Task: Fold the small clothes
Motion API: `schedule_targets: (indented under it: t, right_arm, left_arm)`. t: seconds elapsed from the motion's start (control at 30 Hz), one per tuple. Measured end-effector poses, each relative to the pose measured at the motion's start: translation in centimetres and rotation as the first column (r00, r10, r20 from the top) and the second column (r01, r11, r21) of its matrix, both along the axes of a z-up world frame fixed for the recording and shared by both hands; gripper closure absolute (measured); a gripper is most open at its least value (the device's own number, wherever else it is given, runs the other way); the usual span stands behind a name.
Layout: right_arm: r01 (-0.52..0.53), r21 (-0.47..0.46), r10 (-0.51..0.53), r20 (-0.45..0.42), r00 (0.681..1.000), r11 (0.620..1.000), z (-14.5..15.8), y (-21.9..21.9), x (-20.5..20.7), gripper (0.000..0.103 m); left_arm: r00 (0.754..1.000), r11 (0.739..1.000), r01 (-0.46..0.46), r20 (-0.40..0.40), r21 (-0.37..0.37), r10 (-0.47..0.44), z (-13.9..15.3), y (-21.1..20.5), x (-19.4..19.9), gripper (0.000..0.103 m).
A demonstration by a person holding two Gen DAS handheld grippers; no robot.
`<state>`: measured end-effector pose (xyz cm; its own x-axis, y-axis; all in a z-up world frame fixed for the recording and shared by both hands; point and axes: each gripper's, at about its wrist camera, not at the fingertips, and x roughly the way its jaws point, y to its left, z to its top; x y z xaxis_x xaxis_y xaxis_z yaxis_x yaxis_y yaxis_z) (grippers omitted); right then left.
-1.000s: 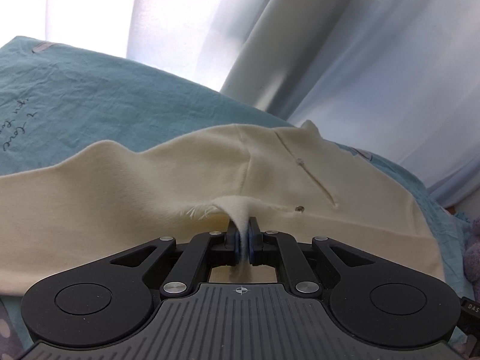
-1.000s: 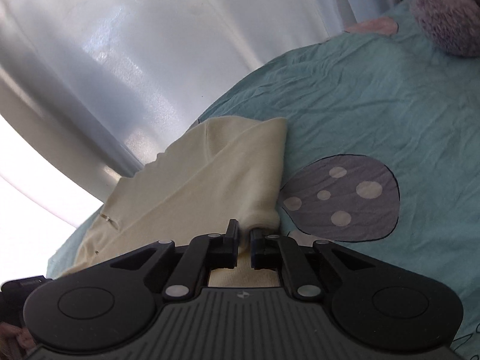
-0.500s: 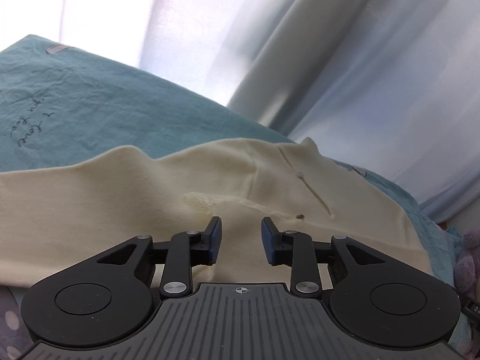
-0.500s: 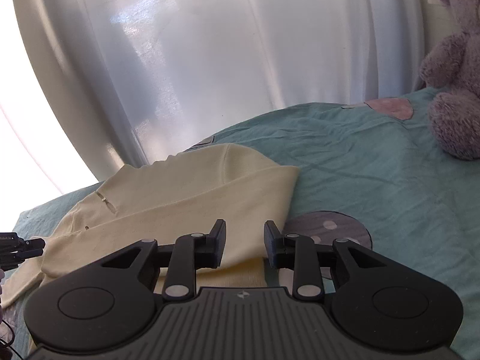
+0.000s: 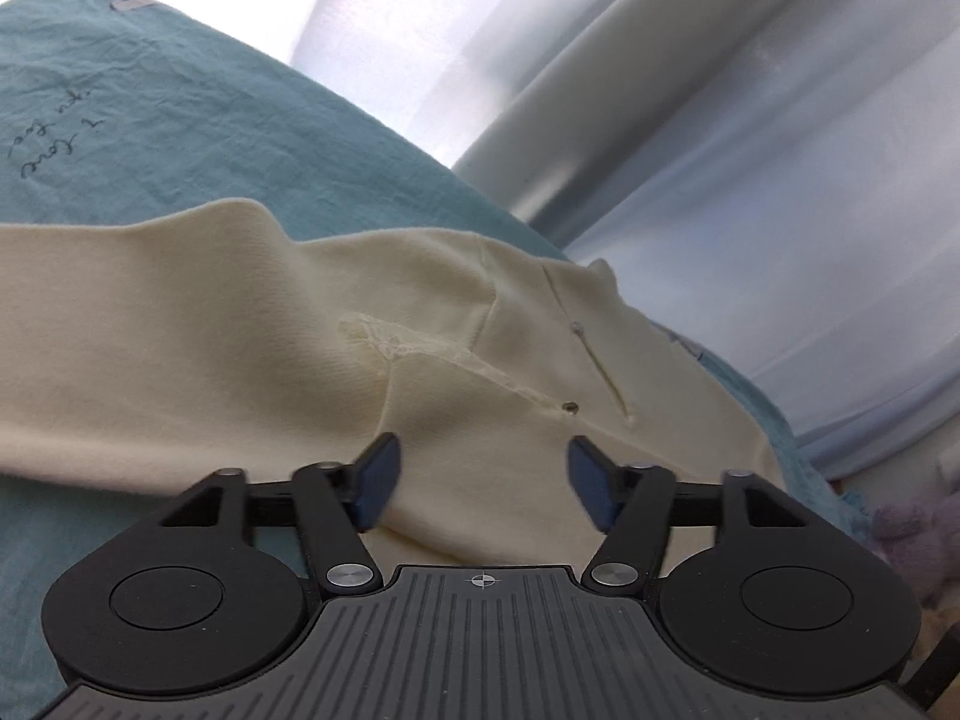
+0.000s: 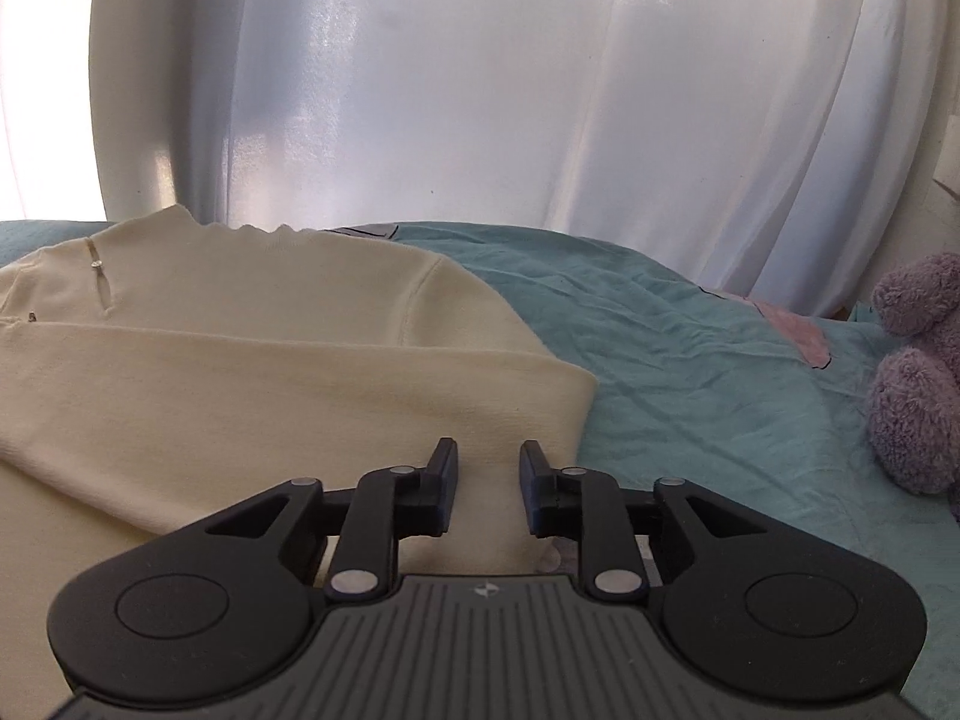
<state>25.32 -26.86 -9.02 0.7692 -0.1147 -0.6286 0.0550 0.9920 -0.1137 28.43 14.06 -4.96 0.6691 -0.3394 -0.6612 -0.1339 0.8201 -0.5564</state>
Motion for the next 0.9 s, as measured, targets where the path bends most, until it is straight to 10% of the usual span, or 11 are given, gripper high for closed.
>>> schedule_targets:
  t: [0.17,0.43,0.73,0.9]
  right_arm:
    - [-0.093,0.146,0.087,0.046,0.995,0.985,1.9,1.7,-4.7,0.038]
    - [-0.056,0.321,0.059,0.001,0.998,0.945,1.9,0.9,-8.4,0.037]
    - [-0.055,0.393,0.064,-0.009,0.998,0.918,2.3,1.5,-7.9,0.037]
    - [-0.079,0.414,0.093,-0.014,0.996,0.907,2.4,2.4,-7.5,0.046]
  left_arm:
    - [0.980,0.978,-0.200,-0.008,-0.056,0.200,0.5,5.5,-5.4,0.021]
    - [0.777,0.758,-0.625,-0.058,-0.188,0.626,-0.7,18.9,-14.2,0.021]
    - [0.630,0.537,-0.728,-0.107,-0.426,0.769,-3.6,26.7,-16.6,0.034]
    - [0.591,0.513,-0.764,-0.105,-0.392,0.800,-4.0,28.9,-16.5,0.059]
